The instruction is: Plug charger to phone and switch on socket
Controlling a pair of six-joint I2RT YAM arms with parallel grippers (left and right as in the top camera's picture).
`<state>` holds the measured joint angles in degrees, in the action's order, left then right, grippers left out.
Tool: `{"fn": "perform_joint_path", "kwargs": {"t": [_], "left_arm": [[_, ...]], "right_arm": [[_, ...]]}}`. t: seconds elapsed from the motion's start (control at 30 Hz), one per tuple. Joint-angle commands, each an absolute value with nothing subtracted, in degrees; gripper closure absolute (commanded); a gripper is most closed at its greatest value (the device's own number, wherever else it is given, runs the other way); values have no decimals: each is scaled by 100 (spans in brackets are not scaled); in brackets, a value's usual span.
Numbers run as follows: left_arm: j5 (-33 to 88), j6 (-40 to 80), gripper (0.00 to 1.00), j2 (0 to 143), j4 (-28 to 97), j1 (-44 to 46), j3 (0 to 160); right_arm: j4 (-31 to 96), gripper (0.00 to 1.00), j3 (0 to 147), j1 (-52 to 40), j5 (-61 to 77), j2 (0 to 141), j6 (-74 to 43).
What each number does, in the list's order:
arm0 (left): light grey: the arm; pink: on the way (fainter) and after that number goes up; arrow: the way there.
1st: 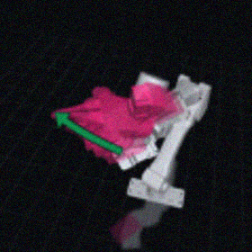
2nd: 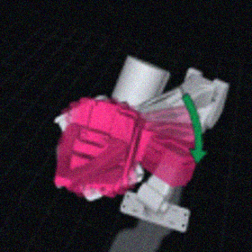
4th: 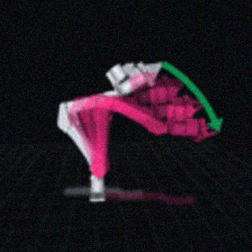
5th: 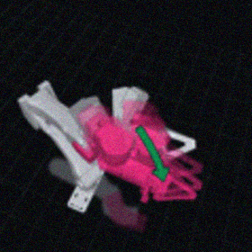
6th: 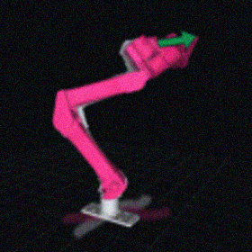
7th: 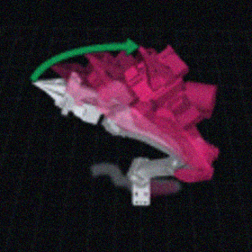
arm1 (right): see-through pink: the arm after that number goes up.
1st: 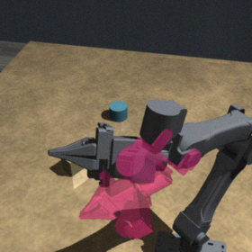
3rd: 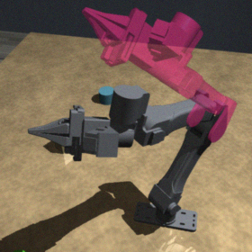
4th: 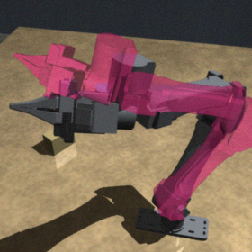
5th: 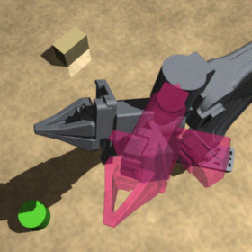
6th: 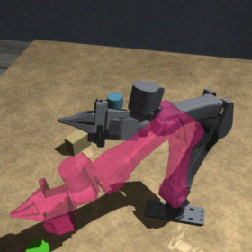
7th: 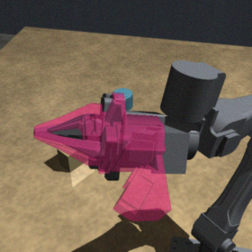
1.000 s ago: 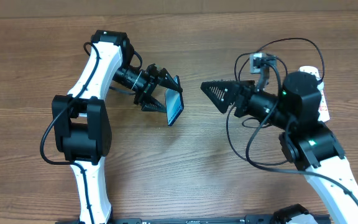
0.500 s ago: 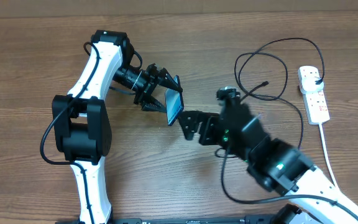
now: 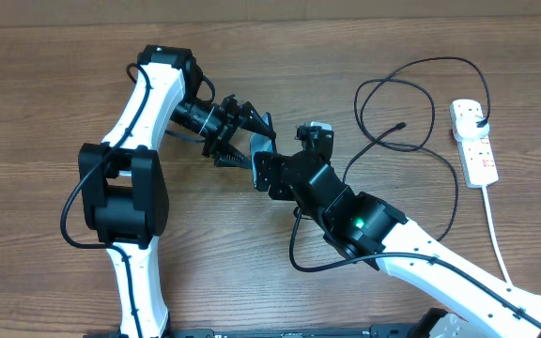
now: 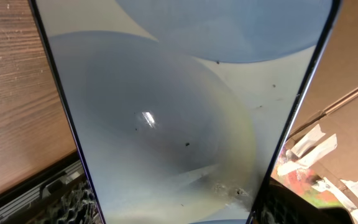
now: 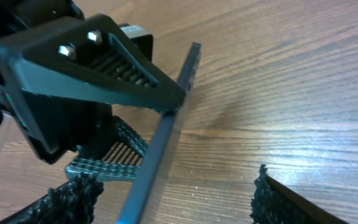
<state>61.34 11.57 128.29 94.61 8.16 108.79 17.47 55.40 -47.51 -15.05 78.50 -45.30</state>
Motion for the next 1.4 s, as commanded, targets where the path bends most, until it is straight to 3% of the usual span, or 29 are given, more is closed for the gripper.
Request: {"fn": "perform_joint_path", "kwargs": {"t": [0.0,0.53,1.37], "left_arm": [[6420,1081,27,12814,9441,816,11015],[6418,1098,27,12814,9419,816,11015],[6414,1140,27,12814,9417,816,11015]], "right_arm": [[1551,20,5616,-4908,-1581,7902,-4541],[705,45,5616,-4982,-2010,8532,-4543],[690,94,5616,-5170,-1922,8532,-4541]]}}
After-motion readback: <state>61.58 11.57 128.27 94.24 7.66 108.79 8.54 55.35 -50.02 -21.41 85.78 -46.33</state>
